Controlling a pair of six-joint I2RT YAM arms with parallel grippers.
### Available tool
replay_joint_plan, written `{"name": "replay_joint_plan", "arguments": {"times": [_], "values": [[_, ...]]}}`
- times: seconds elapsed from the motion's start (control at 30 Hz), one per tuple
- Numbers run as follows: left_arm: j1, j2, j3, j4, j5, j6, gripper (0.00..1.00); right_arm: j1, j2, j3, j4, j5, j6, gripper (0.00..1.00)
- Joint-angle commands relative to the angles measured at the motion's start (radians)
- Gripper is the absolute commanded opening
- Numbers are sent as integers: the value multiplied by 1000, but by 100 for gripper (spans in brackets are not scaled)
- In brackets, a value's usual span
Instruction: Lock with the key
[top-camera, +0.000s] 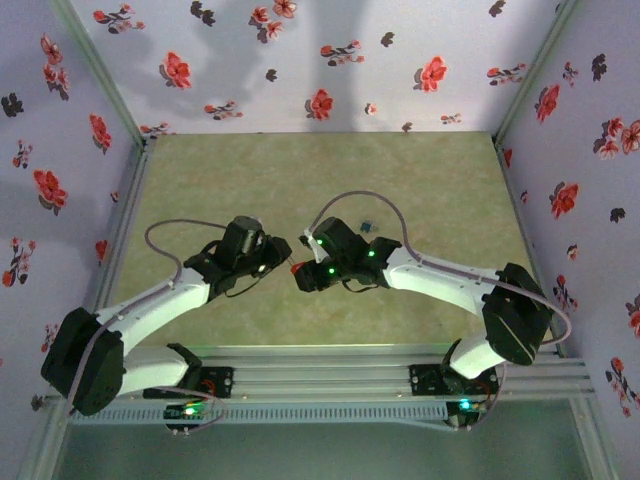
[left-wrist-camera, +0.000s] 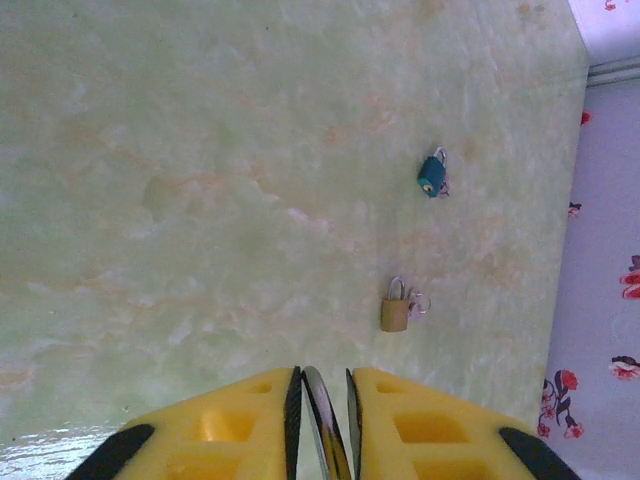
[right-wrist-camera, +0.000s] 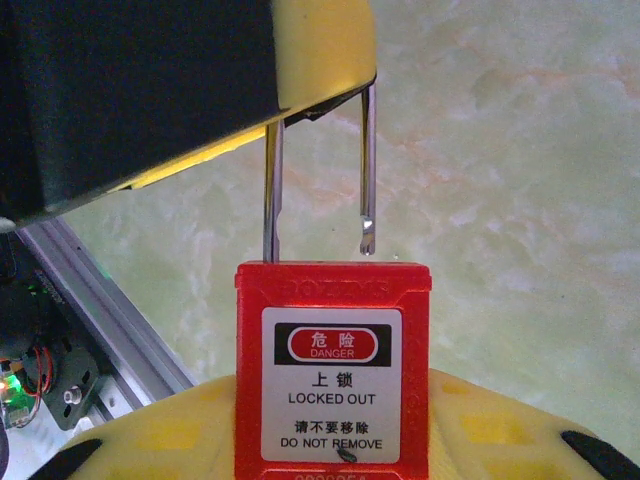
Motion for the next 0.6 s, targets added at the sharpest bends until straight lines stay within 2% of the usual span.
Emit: {"name": "replay_joint_plan", "arguments": {"times": [0.0,0.37,0.47,0.57], "values": [[-7,12,25,-12,4,15,20,8,-22,-7,26,-13,-8,0],[-5,12,24,-21,2,26,6,9,-29,-17,25,-5,-12,0],[-6,9,20,-24,2,25,0,10,-39,-33,36,18,-14,0],[-4,3,16,-21,2,29,0,10,-53,-64,75,37,-16,0]]}}
